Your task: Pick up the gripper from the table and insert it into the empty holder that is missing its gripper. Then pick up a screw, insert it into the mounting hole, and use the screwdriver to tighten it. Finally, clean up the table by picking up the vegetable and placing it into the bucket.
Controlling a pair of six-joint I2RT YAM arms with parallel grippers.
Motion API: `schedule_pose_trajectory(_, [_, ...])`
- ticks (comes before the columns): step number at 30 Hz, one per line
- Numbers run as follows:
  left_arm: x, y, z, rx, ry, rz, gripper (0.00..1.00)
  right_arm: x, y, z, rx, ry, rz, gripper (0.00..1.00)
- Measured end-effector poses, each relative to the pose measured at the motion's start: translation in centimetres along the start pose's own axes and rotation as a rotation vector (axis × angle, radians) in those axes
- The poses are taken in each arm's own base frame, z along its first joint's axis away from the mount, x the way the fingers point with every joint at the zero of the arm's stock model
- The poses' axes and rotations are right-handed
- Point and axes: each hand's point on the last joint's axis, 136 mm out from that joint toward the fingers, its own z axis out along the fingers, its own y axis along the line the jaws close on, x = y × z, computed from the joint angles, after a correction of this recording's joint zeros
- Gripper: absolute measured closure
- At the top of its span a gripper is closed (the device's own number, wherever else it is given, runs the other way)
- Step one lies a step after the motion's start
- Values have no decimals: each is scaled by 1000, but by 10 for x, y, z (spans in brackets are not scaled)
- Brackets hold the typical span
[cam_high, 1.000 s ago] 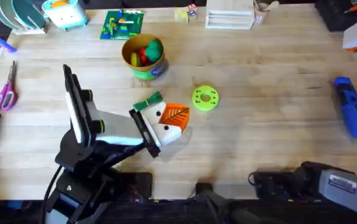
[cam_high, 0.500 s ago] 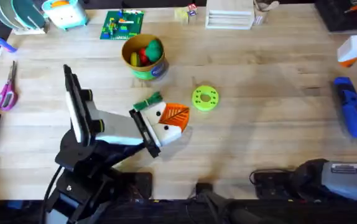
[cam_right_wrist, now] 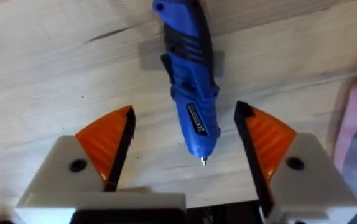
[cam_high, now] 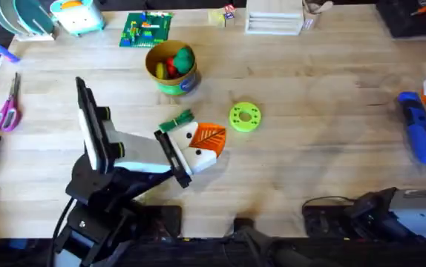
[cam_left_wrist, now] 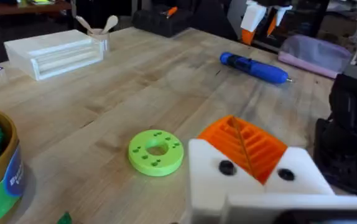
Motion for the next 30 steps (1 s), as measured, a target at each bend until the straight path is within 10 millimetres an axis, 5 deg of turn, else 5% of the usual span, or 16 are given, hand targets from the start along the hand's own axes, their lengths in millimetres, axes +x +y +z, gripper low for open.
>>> schedule_pose_trajectory(14, [0,0,0,0,0,0,985,-15,-3,69,-180,26,-113,9])
schedule_pose_trajectory(30, [0,0,0,0,0,0,985,-13,-8,95,-179,66,-150,15])
